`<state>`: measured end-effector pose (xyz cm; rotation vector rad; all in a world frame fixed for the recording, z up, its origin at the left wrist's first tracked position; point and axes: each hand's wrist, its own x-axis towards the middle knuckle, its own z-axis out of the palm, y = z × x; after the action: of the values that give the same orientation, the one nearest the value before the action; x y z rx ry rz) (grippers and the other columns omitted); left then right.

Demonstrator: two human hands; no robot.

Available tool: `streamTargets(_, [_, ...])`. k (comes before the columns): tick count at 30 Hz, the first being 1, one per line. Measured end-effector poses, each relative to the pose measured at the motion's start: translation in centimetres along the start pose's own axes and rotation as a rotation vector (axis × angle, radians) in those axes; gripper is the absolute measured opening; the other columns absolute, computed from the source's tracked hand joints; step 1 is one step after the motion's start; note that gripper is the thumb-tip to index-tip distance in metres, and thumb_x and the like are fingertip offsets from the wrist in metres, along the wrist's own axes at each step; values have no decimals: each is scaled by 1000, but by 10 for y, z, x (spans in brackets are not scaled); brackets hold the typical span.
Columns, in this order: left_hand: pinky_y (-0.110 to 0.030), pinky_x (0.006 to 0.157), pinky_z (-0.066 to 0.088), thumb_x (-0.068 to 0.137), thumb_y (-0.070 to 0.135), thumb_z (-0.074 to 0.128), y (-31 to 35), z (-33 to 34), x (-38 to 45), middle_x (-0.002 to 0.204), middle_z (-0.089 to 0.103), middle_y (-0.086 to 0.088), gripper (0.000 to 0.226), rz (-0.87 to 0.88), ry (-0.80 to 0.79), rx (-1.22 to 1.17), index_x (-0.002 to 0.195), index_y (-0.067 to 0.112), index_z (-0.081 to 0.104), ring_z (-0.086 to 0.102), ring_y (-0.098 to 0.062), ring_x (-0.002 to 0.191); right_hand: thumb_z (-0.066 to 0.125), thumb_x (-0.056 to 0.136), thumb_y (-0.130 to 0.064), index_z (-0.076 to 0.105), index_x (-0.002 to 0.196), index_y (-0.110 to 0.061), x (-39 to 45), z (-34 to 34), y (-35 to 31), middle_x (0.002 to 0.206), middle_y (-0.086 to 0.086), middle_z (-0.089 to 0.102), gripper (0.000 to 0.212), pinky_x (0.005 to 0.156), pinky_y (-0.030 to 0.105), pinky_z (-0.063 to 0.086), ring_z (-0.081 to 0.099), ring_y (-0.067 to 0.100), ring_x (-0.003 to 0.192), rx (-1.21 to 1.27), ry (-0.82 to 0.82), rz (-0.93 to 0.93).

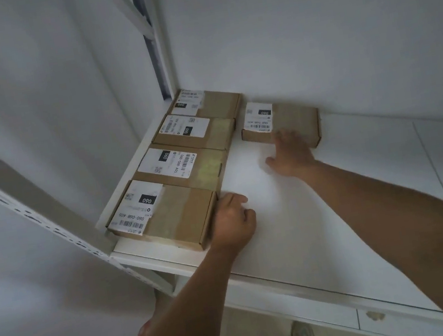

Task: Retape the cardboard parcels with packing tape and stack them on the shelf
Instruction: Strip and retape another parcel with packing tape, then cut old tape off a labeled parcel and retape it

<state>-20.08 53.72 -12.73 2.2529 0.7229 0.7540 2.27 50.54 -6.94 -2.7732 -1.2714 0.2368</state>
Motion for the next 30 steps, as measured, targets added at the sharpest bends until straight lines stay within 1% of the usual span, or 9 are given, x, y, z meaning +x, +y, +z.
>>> streamTargets(4, [-31, 74, 45, 82, 19, 46, -3, 1, 3, 83, 60, -12, 26, 56, 8, 15, 81, 1, 65, 59, -27, 75, 56, 93, -46, 13, 156, -8, 32, -18, -10, 162, 12, 14, 85, 117, 42, 21, 14, 37, 148, 15, -106, 14])
streamTargets(11, [-40, 74, 53, 82, 17, 45, -10, 7, 5, 86, 61, -12, 25, 88, -24, 28, 84, 2, 65, 59, -33, 78, 54, 93, -46, 3, 159, -14, 42, -36, -9, 166, 0, 2, 89, 116, 42, 23, 4, 28, 152, 19, -237, 53])
streamTargets(15, [-40, 76, 53, 85, 19, 45, -9, 7, 2, 89, 62, -12, 27, 104, -38, 84, 88, 3, 66, 60, -33, 80, 54, 95, -40, -1, 159, -14, 15, -34, -8, 167, -2, -3, 88, 121, 43, 19, -5, 25, 154, 108, -100, -25])
streamTargets(17, [-38, 79, 53, 85, 21, 44, -9, 6, 2, 93, 63, -11, 31, 113, -42, 101, 92, 3, 68, 61, -31, 83, 52, 98, -35, 8, 159, -12, -12, -27, -6, 167, 3, 7, 79, 120, 40, 21, 7, 24, 153, 198, -37, -72])
streamTargets(19, [-37, 83, 53, 86, 22, 42, -5, 4, 1, 97, 64, -10, 35, 126, -35, 128, 96, 4, 70, 62, -30, 88, 51, 100, -33, 30, 154, -13, -43, -21, 3, 161, 5, 29, 62, 116, 34, 28, 30, 23, 146, 286, -65, -88])
streamTargets(22, [-38, 90, 53, 87, 17, 43, -6, 3, -2, 102, 63, -12, 35, 134, -64, 215, 97, 3, 73, 63, -30, 94, 54, 99, -29, 61, 131, -15, -90, -15, 29, 135, 3, 61, 36, 103, 31, 43, 57, 21, 122, 407, -51, -53])
streamTargets(24, [-39, 93, 52, 89, 12, 46, 0, 3, 3, 106, 62, -12, 31, 94, -157, 342, 101, 3, 74, 61, -30, 98, 56, 98, -24, 66, 122, -15, -120, -17, 50, 121, 2, 68, 28, 94, 28, 47, 62, 18, 107, 483, -7, -16])
streamTargets(26, [-37, 90, 52, 93, 22, 38, 18, 4, 11, 107, 60, -9, 37, -23, -227, 457, 102, 6, 70, 58, -29, 100, 56, 97, -22, 68, 118, -15, -146, -21, 71, 115, 0, 69, 25, 89, 26, 47, 60, 13, 95, 531, 10, 8])
streamTargets(30, [-38, 83, 51, 97, 18, 41, 89, 30, 16, 107, 61, -14, 30, -143, -269, 443, 101, 4, 66, 61, -32, 100, 56, 97, -18, 69, 115, -15, -194, -35, 128, 99, -5, 65, 22, 80, 21, 42, 56, 10, 86, 566, 68, 65])
